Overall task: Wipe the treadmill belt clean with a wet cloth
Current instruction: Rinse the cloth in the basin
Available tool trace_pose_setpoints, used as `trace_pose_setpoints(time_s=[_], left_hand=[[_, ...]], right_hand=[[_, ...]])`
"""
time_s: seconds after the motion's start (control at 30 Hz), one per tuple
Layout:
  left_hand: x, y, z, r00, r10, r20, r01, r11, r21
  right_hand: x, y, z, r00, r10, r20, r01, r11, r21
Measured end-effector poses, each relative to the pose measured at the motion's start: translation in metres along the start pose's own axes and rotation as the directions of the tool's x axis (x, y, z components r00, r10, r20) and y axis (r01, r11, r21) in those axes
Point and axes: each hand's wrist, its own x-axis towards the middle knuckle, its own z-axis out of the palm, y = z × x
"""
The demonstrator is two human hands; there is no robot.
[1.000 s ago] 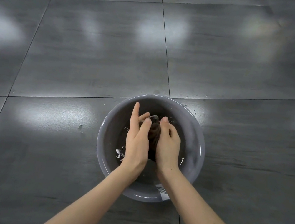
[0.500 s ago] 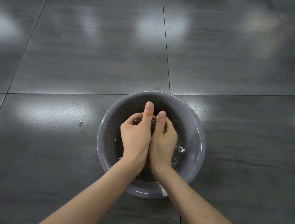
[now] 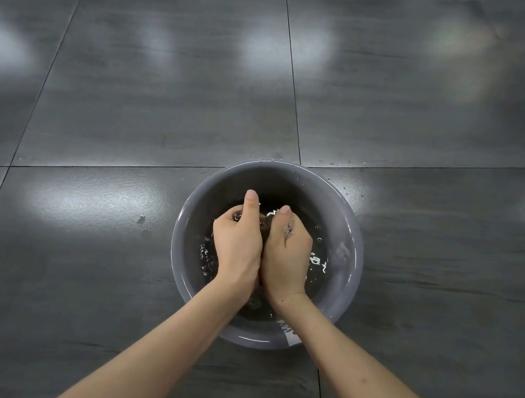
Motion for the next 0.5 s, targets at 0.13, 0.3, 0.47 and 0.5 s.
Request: trace_pose_setpoints(time_s=[0.13,0.3,0.47,0.5], left_hand=[[0.0021,-0.0022,-0.0011,1.000,-0.016,-0.023,0.016,1.000,0.003],[0.0033,-0.0048,-0.0013,1.000,-0.008,-0.025,0.009,0.999,0.037],[0.0054,-0.0052,-0.0011,0.998,-0.038,-0.048,0.039,0.999,0.035],[0.0064,-0.0053,-0.0007,0.998,-0.034,-0.054,0.036,0.999,0.040]], right_hand=[[0.0009,0.0017,-0.0002,0.998,-0.055,0.018,0.055,0.998,-0.037],[0.0027,0.0026,-0.0012,0.996,-0.078,0.038,0.080,0.994,-0.073],[0.0045,0.0061,0.0004,0.995,-0.086,0.057,0.091,0.992,-0.083],[0.0054,0.0066,0.0009,0.994,-0.090,0.057,0.095,0.992,-0.086]])
